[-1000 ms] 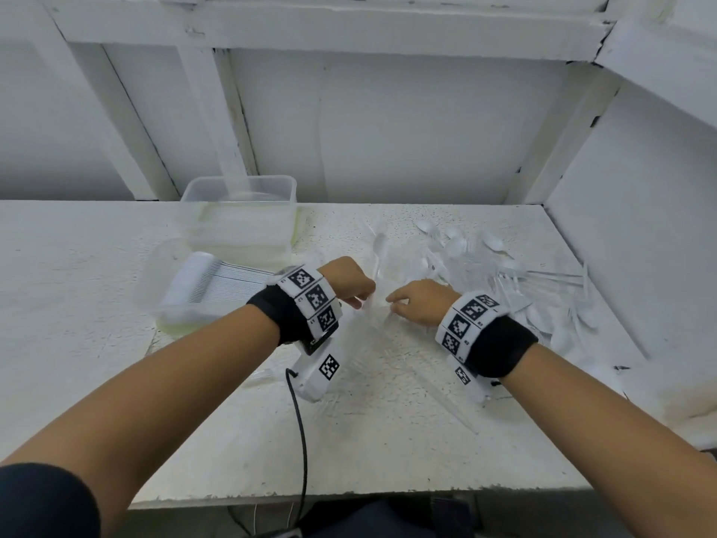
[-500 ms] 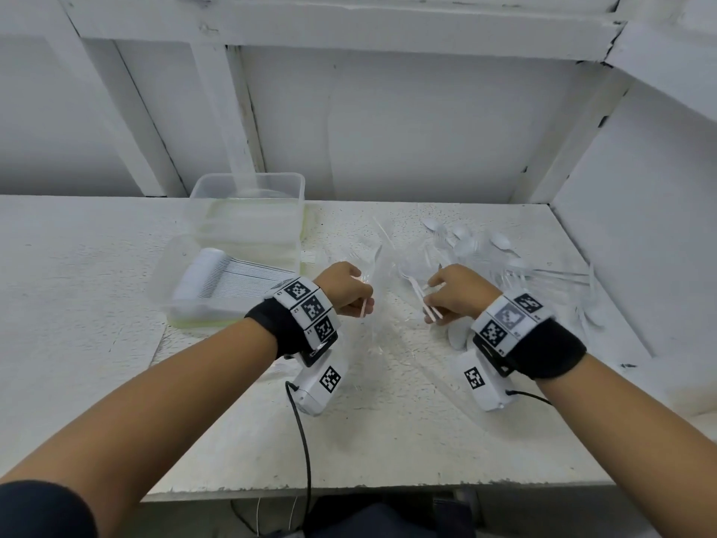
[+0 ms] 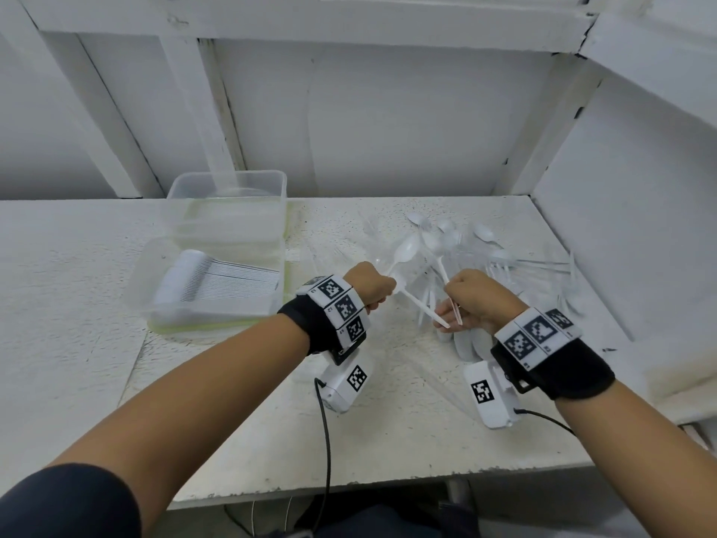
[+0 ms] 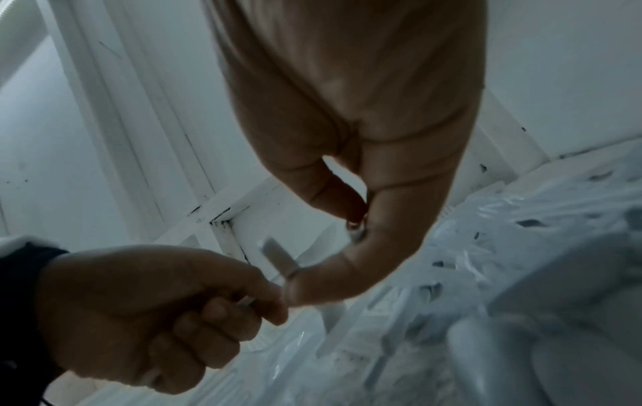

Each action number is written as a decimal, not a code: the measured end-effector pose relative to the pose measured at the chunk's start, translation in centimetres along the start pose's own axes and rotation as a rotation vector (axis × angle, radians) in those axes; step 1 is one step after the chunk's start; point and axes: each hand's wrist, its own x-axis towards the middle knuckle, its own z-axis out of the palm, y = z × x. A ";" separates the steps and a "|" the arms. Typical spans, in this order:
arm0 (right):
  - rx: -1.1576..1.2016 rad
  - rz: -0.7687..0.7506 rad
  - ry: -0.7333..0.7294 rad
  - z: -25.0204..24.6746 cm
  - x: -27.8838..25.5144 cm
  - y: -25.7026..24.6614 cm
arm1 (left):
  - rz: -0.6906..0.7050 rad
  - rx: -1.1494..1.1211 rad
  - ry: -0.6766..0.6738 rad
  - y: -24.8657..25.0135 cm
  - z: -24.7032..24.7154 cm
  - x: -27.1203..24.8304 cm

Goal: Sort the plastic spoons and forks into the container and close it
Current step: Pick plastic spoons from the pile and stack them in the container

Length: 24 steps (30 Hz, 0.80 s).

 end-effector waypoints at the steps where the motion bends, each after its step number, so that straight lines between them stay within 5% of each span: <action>1: 0.031 0.003 -0.007 0.1 -0.1 0.2 | -0.003 0.025 -0.011 0.1 0.3 0.0; 9: 0.229 -0.056 -0.033 1.4 -0.1 1.1 | -0.039 0.049 -0.096 -0.1 0.9 0.0; 17: -0.025 -0.140 0.173 -0.5 2.5 -0.1 | -0.075 -0.222 0.016 -0.5 -1.9 -0.8; 24: -0.886 -0.329 0.053 1.0 5.5 -2.4 | -0.114 -0.354 0.070 -2.3 -4.4 -1.7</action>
